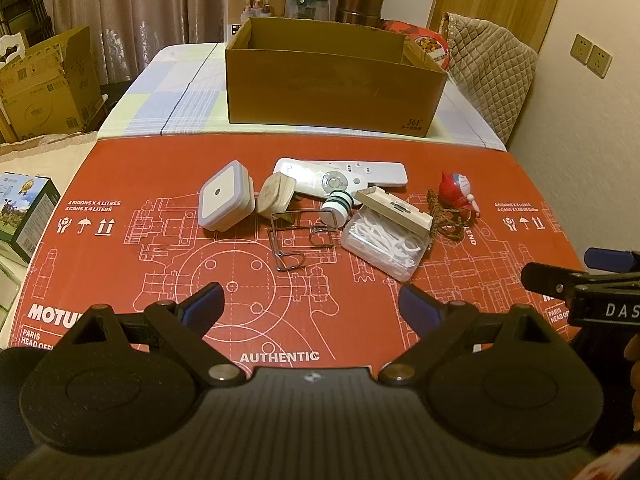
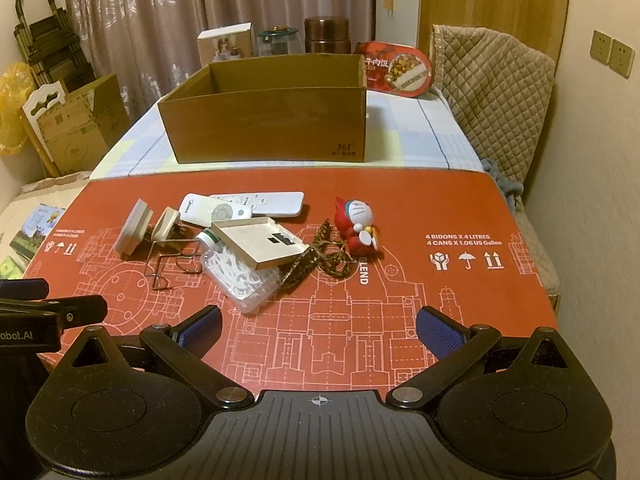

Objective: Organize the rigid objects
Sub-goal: 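Move both tools toward the objects on the red mat, then grasp the wire hook rack with the left gripper while the right grasps the floss box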

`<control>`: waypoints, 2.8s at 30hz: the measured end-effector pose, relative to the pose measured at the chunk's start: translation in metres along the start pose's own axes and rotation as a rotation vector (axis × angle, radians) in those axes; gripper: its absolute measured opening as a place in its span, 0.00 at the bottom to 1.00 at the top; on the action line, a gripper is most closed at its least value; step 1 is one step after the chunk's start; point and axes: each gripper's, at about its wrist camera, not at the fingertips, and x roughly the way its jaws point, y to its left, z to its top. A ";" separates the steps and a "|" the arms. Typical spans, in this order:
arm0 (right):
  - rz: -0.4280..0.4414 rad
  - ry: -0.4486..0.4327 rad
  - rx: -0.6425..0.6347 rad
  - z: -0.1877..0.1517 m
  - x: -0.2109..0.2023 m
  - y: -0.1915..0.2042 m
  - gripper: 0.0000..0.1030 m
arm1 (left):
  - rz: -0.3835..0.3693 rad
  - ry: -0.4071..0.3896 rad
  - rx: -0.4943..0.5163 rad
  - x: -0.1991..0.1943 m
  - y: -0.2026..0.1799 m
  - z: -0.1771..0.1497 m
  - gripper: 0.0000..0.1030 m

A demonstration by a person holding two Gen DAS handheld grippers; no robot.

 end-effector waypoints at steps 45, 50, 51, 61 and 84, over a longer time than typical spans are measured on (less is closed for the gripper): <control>0.292 0.074 -0.339 0.020 0.158 0.036 0.70 | 0.003 0.089 -0.025 0.108 0.035 0.035 0.85; 0.294 0.087 -0.388 0.016 0.166 0.041 0.68 | -0.007 0.094 -0.034 0.114 0.037 0.033 0.85; 0.292 0.090 -0.392 0.016 0.166 0.041 0.63 | -0.010 0.092 -0.037 0.115 0.038 0.032 0.85; 0.253 0.090 -0.325 0.008 0.157 0.034 0.52 | -0.021 0.048 -0.034 0.135 0.024 0.036 0.85; 0.226 0.077 -0.269 -0.001 0.149 0.029 0.52 | -0.020 0.019 0.022 0.134 0.010 0.015 0.62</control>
